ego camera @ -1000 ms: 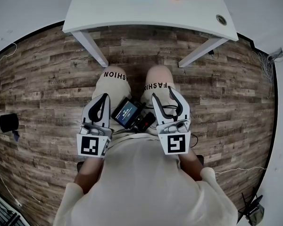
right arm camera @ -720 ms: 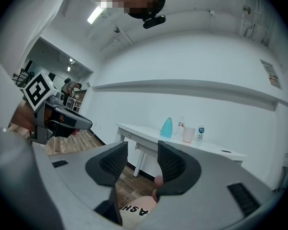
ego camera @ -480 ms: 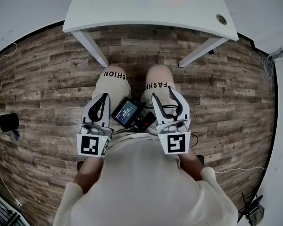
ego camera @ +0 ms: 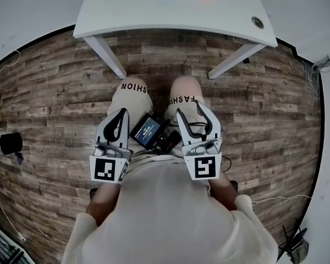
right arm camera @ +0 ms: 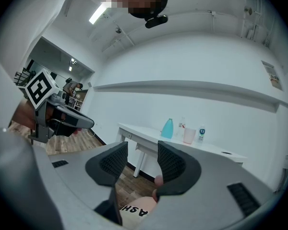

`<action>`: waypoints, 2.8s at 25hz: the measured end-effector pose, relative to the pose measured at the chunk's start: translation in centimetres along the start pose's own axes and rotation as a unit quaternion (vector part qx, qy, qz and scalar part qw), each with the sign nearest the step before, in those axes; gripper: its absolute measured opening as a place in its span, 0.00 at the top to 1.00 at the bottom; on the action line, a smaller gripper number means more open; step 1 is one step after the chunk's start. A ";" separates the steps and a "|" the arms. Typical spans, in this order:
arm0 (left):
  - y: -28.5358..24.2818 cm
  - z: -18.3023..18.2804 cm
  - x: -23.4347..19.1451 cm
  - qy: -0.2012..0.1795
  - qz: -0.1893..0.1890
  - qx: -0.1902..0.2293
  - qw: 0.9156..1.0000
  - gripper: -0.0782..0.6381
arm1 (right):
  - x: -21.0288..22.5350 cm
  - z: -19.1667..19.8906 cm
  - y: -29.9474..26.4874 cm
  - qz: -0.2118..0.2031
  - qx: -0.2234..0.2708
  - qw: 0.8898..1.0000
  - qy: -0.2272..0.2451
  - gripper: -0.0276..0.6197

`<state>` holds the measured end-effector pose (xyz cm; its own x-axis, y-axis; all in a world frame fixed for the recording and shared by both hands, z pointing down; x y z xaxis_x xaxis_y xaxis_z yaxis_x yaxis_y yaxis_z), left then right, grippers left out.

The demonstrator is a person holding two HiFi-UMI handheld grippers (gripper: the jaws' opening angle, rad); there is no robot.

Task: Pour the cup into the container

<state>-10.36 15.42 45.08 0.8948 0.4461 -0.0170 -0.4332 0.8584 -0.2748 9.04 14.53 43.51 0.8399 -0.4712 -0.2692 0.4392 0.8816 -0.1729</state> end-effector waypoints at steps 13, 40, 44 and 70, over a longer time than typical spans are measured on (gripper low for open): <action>0.0 -0.1 0.1 -0.003 0.001 0.000 1.000 0.88 | 0.0 0.1 0.1 0.002 -0.001 1.000 0.000 0.65; 0.2 0.4 0.2 0.005 -0.004 -0.003 1.000 0.88 | -0.2 0.9 0.3 0.001 -0.018 1.000 0.009 0.65; 0.1 0.4 0.1 0.005 -0.003 -0.003 1.000 0.88 | -0.2 0.6 0.1 0.005 -0.008 1.000 0.002 0.65; -0.4 0.9 -0.5 0.013 -0.004 -0.008 1.000 0.88 | -0.7 1.2 -0.8 -0.008 -0.025 1.000 0.012 0.65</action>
<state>-10.73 15.13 46.06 0.9005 0.4329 -0.0403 -0.4252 0.8576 -0.2895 8.46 14.19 44.99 0.8253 -0.4856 -0.2882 0.4350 0.8722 -0.2237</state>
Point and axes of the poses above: the fingertips, and each gripper's own axes: y backward along the fingers, x to its right, z out of its underside, the point moved 4 cm from there along y, backward along the fingers, and after that the axes turned 9 degrees about -x, right-handed, at the moved point
